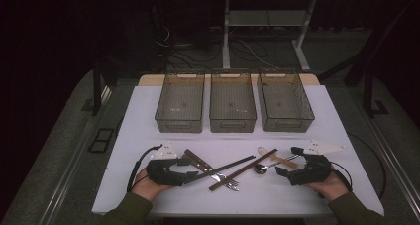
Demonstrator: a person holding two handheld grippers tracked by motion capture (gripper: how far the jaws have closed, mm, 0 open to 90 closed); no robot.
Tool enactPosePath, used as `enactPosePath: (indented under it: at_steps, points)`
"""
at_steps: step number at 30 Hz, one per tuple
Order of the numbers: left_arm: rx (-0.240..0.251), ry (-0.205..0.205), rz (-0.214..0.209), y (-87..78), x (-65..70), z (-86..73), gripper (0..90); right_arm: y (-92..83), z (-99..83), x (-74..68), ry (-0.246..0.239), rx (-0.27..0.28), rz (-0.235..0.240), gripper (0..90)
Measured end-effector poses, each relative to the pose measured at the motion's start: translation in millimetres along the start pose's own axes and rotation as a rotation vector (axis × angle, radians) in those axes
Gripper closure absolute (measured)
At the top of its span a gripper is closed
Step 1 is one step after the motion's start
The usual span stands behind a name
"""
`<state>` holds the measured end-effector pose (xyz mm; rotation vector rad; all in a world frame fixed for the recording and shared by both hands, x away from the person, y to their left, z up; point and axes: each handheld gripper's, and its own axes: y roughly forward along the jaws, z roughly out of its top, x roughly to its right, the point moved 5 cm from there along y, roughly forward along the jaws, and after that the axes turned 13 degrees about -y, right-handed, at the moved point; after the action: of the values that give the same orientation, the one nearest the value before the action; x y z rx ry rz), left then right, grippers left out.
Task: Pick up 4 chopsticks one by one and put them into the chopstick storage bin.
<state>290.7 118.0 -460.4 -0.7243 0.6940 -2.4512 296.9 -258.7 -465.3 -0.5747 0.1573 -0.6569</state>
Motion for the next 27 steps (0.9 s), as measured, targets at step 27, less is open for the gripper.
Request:
enactPosePath:
  at_steps: [27]
  points:
    - [-0.094, 0.021, -0.022, 12.6, 0.4, -5.1, 76.5, 1.7, -0.7, 0.0, -0.003, -0.006, 0.001, 2.4]
